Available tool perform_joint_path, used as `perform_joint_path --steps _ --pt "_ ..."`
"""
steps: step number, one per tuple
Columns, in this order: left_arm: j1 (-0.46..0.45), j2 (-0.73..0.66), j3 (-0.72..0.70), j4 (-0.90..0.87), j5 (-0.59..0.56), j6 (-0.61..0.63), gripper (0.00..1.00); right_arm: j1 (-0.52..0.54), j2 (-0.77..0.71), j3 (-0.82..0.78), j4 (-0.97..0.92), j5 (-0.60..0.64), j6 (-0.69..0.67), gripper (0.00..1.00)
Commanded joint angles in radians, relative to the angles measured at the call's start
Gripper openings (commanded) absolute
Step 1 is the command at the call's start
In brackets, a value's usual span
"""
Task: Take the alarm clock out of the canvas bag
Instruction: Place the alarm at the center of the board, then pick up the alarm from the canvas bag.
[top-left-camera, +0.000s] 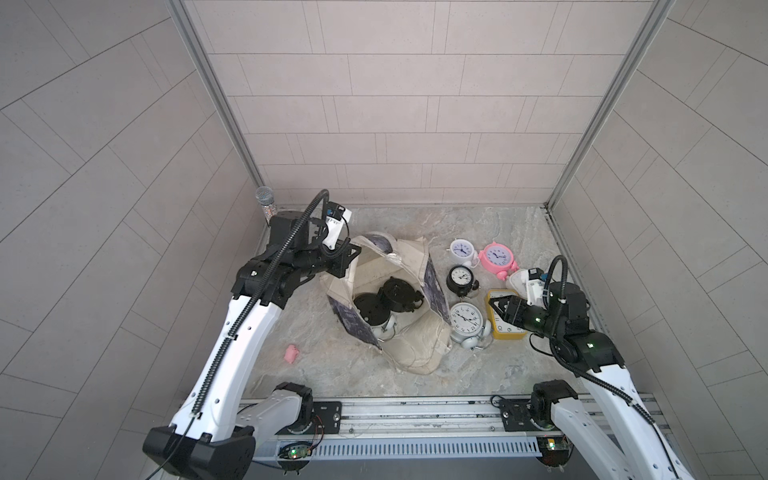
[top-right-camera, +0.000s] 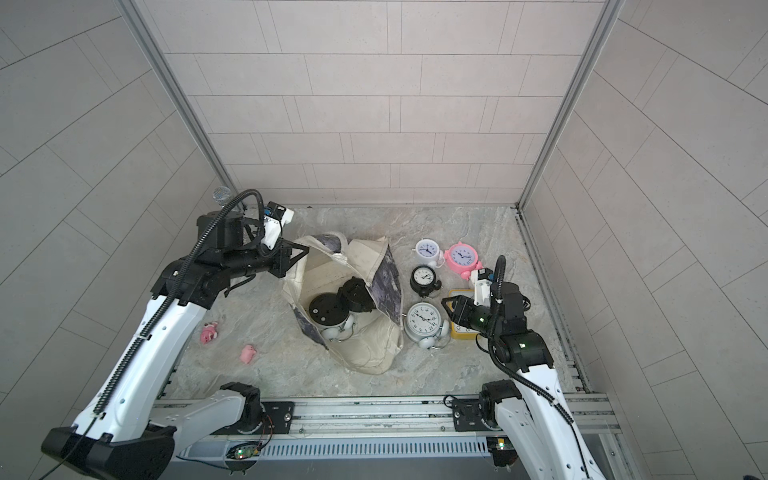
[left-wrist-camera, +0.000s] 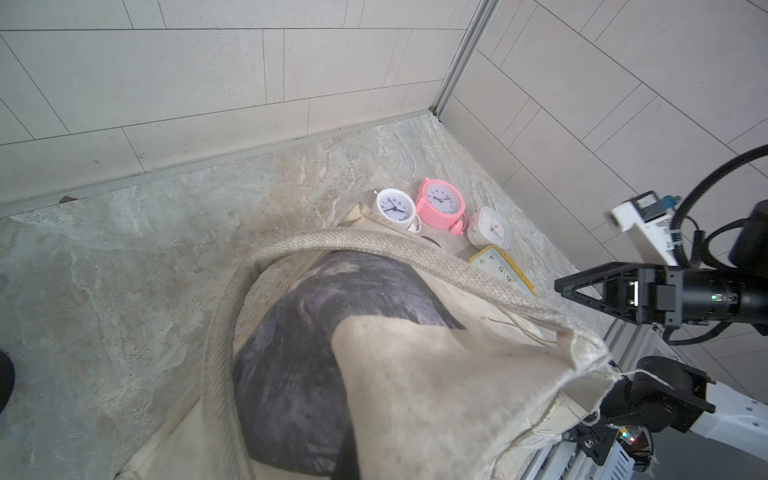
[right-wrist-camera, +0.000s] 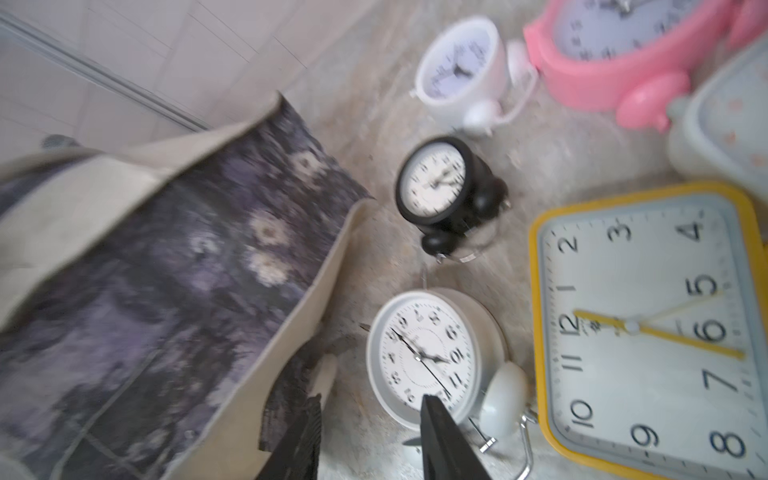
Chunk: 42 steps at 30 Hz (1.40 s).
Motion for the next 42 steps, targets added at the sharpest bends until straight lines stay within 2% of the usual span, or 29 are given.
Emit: perform_joint_path --steps 1,4,12,16,19,22,26,28,30,38,42 --pt "0.008 -0.004 0.003 0.091 0.031 -0.033 0.00 0.067 -0.035 0.067 0.149 -0.030 -0.016 0.40" --pt "0.008 0.001 0.005 0.091 0.030 -0.040 0.00 0.207 -0.031 0.111 0.213 0.040 -0.071 0.40" --pt "0.008 0.002 0.002 0.088 0.016 -0.043 0.00 0.750 0.108 0.215 0.239 0.416 -0.309 0.39" --pt "0.008 0.001 -0.001 0.083 0.013 -0.044 0.00 0.954 0.209 0.223 0.320 0.484 -0.393 0.39" --pt "0.008 0.001 -0.002 0.082 0.013 -0.048 0.00 1.079 0.307 0.249 0.337 0.594 -0.474 0.39" --pt "0.008 -0.002 -0.004 0.083 0.014 -0.053 0.00 1.148 0.405 0.293 0.316 0.680 -0.537 0.39" --pt "0.007 -0.001 -0.009 0.089 0.021 -0.066 0.00 1.184 0.516 0.339 0.291 0.769 -0.597 0.39" --pt "0.008 -0.001 -0.009 0.089 0.027 -0.071 0.00 1.207 0.566 0.350 0.304 0.886 -0.619 0.38" --pt "0.007 0.001 -0.008 0.091 0.031 -0.078 0.00 1.213 0.614 0.364 0.316 0.953 -0.634 0.37" --pt "0.008 0.008 -0.006 0.100 0.053 -0.090 0.00 1.214 0.782 0.395 0.376 1.002 -0.696 0.37" --pt "0.007 0.006 -0.005 0.100 0.064 -0.093 0.00 1.198 0.837 0.393 0.397 1.071 -0.697 0.34"
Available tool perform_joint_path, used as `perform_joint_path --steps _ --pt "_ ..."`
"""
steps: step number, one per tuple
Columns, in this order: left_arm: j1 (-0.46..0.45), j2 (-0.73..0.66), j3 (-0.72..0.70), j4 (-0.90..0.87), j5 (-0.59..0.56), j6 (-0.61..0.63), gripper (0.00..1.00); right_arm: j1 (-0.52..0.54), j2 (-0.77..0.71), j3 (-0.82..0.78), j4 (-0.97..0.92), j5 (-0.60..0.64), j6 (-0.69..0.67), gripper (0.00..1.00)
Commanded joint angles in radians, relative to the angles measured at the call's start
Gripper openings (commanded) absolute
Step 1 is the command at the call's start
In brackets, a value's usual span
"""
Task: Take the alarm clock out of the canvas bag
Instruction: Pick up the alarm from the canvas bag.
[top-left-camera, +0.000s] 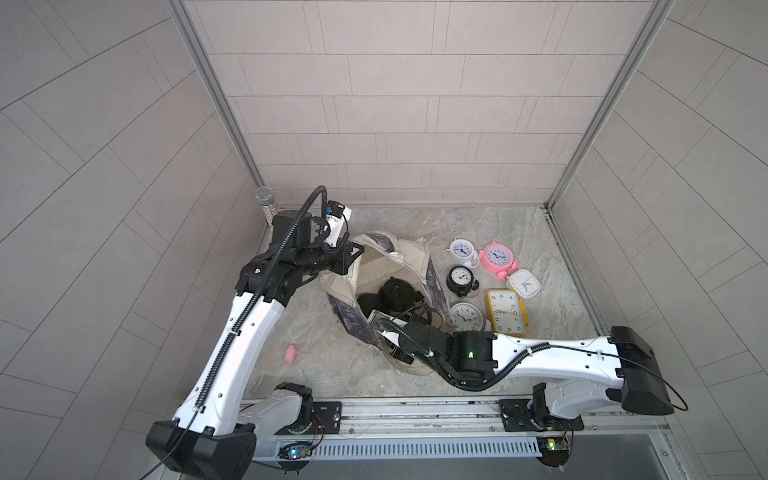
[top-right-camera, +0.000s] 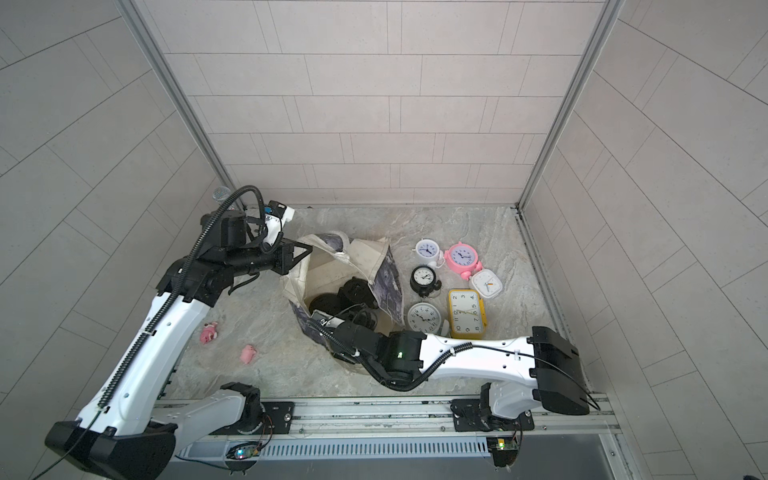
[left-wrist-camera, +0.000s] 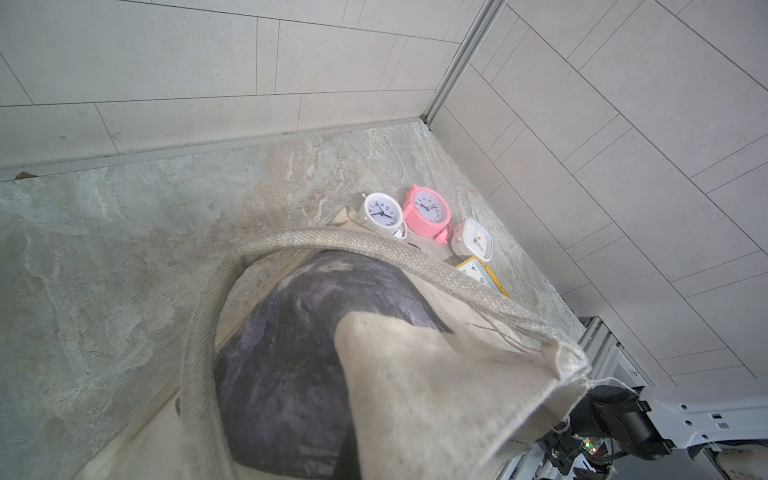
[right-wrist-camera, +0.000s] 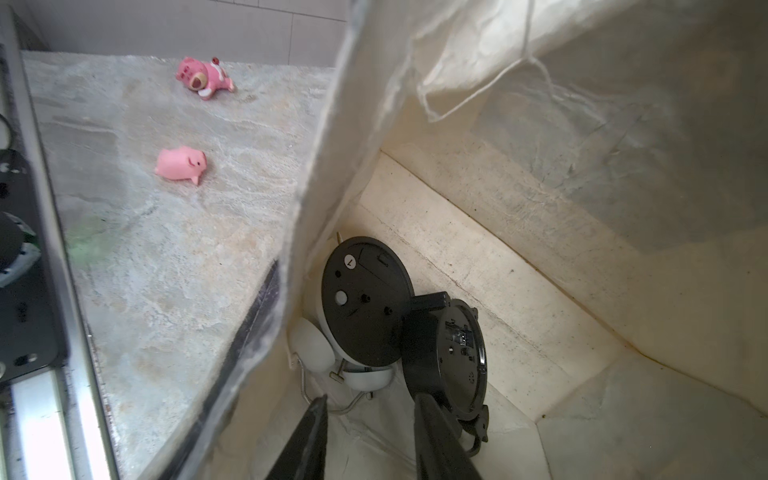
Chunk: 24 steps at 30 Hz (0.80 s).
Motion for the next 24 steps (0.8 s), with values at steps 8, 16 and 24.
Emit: perform_joint_path --steps 8,16,24 --pt "0.008 -0.013 0.004 0.073 0.039 -0.013 0.00 -0.091 0.086 0.001 0.029 0.088 -0.036 0.34" --pt "0.008 -0.013 0.003 0.075 0.045 -0.013 0.00 -0.159 0.132 0.000 -0.005 0.103 -0.085 0.38" --pt "0.008 -0.009 0.003 0.081 0.052 -0.014 0.00 -0.205 0.212 0.034 -0.035 0.083 -0.147 0.51"
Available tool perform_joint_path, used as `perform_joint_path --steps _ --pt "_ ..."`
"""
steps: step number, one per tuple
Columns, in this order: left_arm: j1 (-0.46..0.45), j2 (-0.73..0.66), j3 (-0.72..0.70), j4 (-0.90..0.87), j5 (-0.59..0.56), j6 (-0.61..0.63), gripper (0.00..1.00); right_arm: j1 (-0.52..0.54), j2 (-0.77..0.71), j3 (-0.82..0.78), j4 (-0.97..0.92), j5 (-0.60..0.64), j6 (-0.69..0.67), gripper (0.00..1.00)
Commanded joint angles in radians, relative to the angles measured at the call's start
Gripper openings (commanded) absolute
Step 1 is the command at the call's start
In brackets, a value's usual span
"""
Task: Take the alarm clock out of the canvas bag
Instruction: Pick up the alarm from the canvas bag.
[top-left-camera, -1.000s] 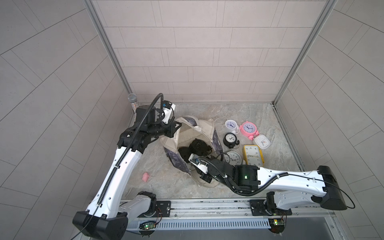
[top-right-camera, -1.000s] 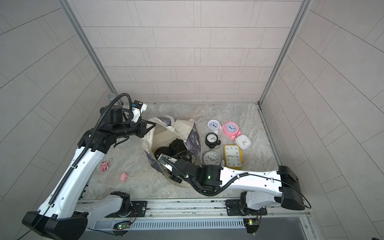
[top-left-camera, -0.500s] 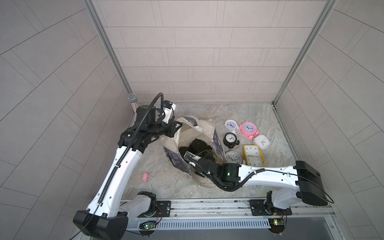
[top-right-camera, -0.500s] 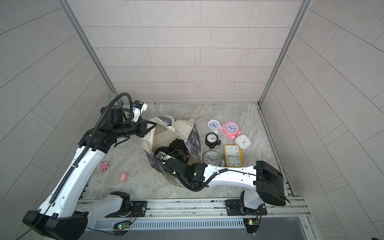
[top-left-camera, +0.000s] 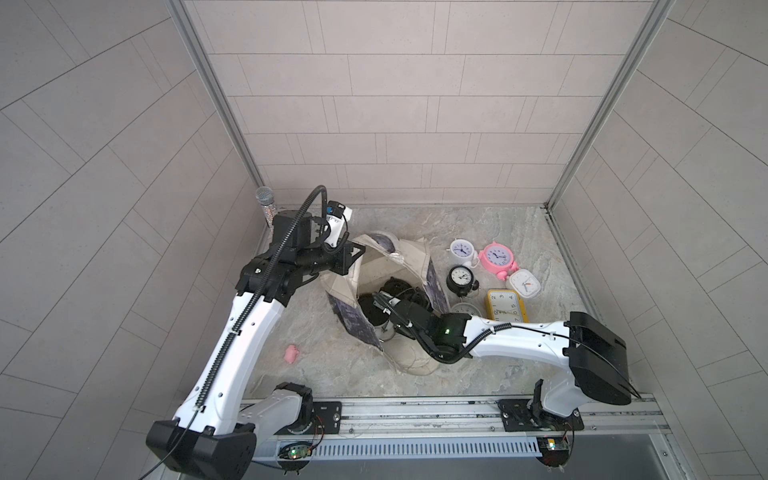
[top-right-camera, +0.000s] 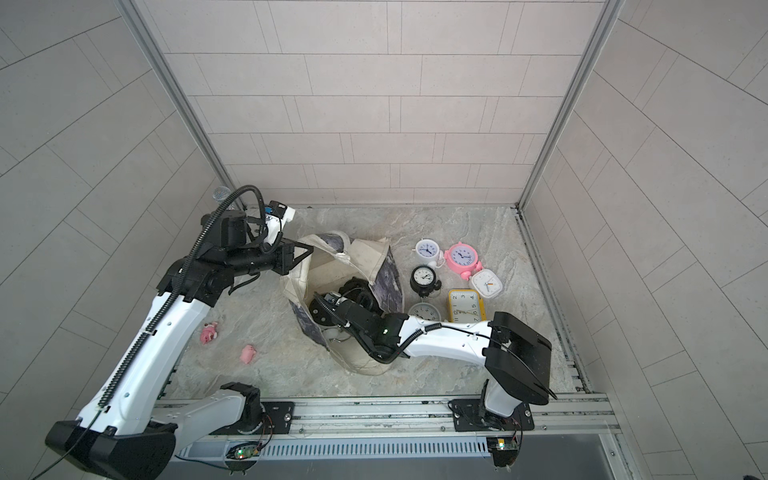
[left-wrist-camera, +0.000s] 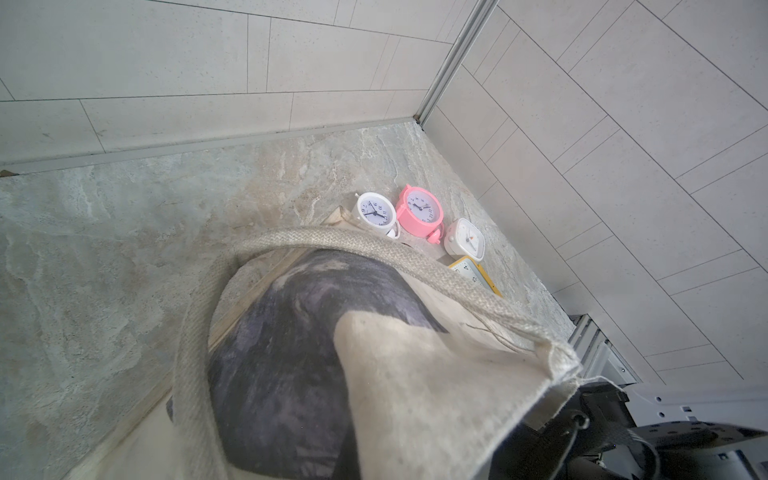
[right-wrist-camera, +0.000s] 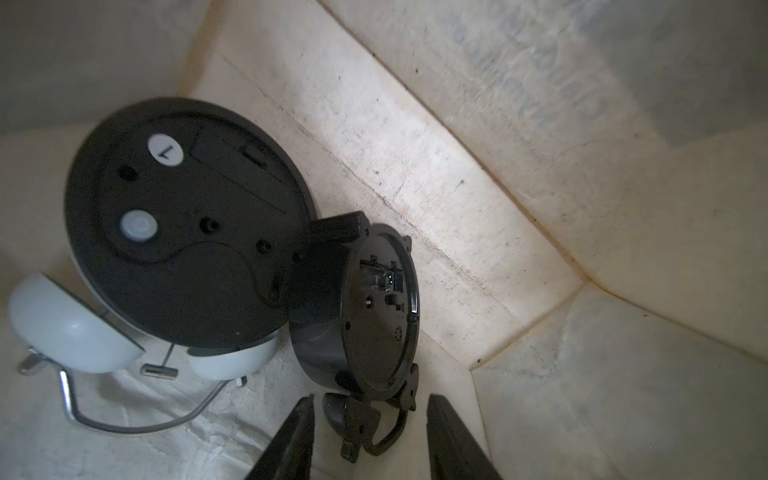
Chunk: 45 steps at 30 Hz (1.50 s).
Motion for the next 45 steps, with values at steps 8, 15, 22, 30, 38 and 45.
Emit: perform_joint_path --steps 8,15,22,30,38,45 --pt "0.007 -0.009 0.008 0.067 0.043 -0.004 0.00 -0.031 0.104 0.097 -0.141 0.071 -0.069 0.68" --pt "0.007 -0.009 0.006 0.066 0.045 -0.002 0.00 -0.039 0.125 0.100 -0.154 0.105 -0.051 0.87" --pt "0.008 -0.003 0.006 0.066 0.046 -0.003 0.00 -0.069 0.161 0.095 -0.158 0.116 -0.028 0.88" --pt "0.009 0.001 0.009 0.067 0.053 -0.005 0.00 -0.117 0.210 0.098 -0.148 0.140 -0.022 0.85" --pt "0.008 0.008 0.011 0.067 0.057 -0.008 0.00 -0.137 0.218 0.077 -0.111 0.098 -0.057 0.75" --pt "0.008 0.011 0.018 0.067 0.065 -0.015 0.00 -0.153 0.226 0.067 -0.101 0.071 -0.072 0.44"
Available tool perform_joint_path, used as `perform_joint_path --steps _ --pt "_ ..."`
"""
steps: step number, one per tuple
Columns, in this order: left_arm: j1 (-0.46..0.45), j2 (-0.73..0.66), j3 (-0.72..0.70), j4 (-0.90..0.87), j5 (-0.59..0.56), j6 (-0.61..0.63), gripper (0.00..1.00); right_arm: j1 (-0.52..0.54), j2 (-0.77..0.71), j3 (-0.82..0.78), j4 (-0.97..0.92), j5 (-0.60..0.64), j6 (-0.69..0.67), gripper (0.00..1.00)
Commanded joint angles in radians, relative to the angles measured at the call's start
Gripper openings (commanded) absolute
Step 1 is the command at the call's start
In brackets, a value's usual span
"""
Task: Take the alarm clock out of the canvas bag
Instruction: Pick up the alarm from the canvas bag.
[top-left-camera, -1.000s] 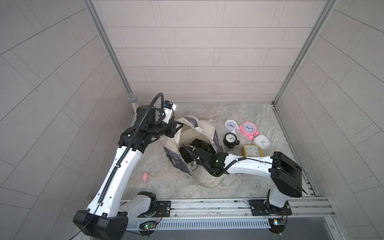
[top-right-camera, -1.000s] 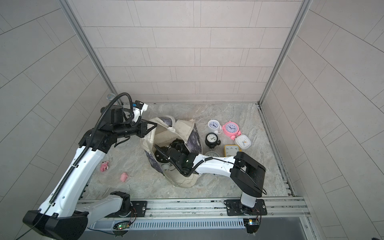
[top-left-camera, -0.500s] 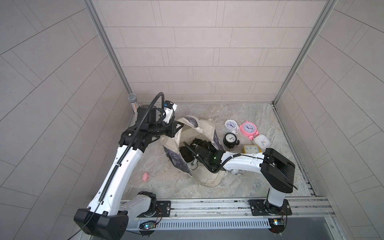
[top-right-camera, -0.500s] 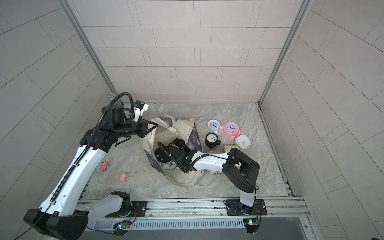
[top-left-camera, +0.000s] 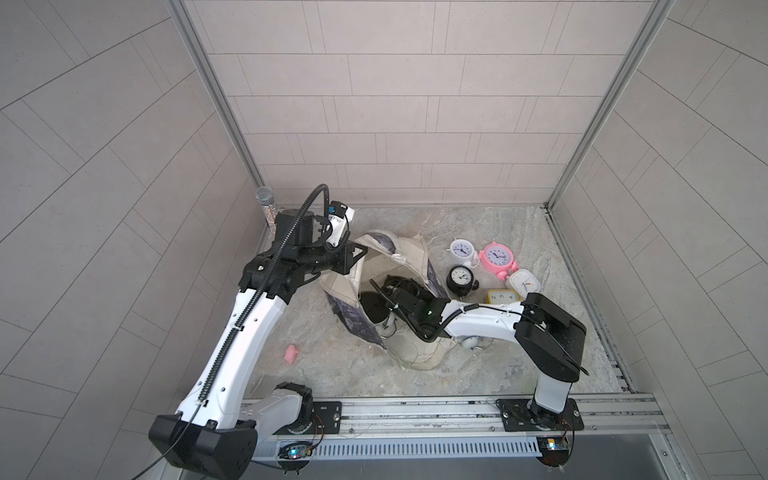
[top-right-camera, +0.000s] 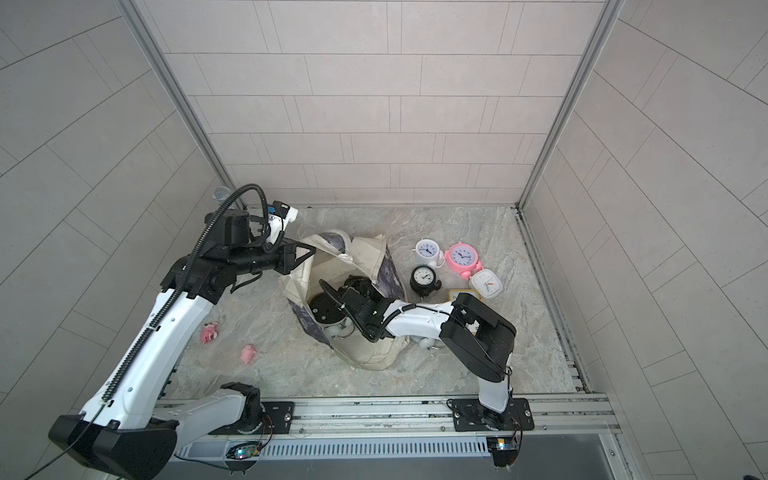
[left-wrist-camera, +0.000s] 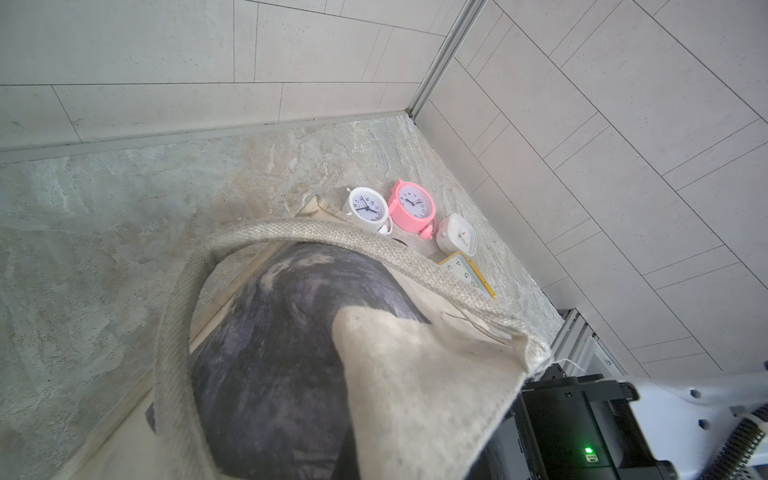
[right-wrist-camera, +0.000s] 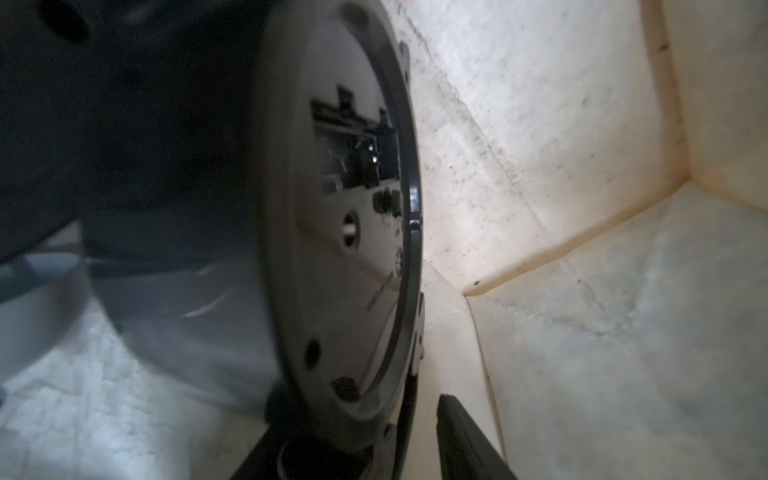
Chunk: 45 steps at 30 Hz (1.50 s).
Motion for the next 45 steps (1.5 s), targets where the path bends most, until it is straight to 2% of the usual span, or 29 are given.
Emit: perform_joint_path --steps 1,8,15,21,31,45 --pt "0.008 -0.008 0.018 0.068 0.037 -0.009 0.00 -0.016 0.004 -0.022 -0.001 -0.006 -0.011 0.41" --pt "0.007 -0.003 0.016 0.066 0.037 -0.010 0.00 -0.016 -0.072 -0.054 0.021 -0.061 -0.014 0.19" --pt "0.008 -0.009 0.011 0.065 0.030 -0.007 0.00 -0.016 -0.172 -0.052 -0.019 -0.145 0.037 0.09" --pt "0.008 -0.014 0.011 0.062 0.025 -0.005 0.00 -0.066 -0.264 -0.043 -0.087 -0.349 0.145 0.01" --pt "0.008 -0.015 0.008 0.062 0.025 -0.003 0.00 -0.136 -0.335 0.027 -0.299 -0.555 0.261 0.00" --pt "0.008 -0.020 0.004 0.064 0.028 -0.007 0.00 -0.142 -0.332 0.130 -0.449 -0.621 0.356 0.00"
